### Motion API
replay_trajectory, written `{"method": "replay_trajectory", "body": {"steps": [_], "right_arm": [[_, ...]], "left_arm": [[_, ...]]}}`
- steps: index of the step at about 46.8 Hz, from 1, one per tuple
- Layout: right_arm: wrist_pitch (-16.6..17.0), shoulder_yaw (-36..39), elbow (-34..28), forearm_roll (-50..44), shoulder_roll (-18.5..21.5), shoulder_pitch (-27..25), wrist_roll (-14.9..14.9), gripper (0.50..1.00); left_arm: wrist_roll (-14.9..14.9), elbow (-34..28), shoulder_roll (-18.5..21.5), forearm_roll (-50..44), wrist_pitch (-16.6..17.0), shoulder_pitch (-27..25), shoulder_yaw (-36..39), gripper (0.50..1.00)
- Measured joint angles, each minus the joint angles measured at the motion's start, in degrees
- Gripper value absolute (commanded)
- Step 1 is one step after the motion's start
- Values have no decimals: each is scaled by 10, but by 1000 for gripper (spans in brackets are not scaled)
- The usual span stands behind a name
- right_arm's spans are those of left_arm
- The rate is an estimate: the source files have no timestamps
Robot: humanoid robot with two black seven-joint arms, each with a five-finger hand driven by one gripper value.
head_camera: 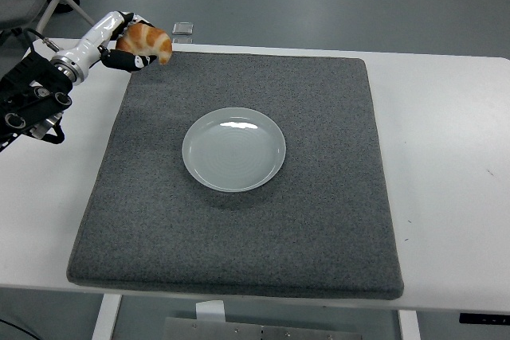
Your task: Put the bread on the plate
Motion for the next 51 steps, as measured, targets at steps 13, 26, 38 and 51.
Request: {"method": "replay_trajectory", "body": {"steps": [13,26,38,51], "right_arm": [[0,-1,0,0,0,0,0,930],[0,-1,0,0,0,0,0,930],[0,-1,0,0,0,0,0,930],[0,-1,0,0,0,0,0,930]], "left_arm": [[4,0,51,2,-23,-84,10,500],[11,-15,55,3,-76,-221,36,500],[48,-158,56,2,-58,-300,63,500],[51,-328,68,15,19,-297,73,500]]}}
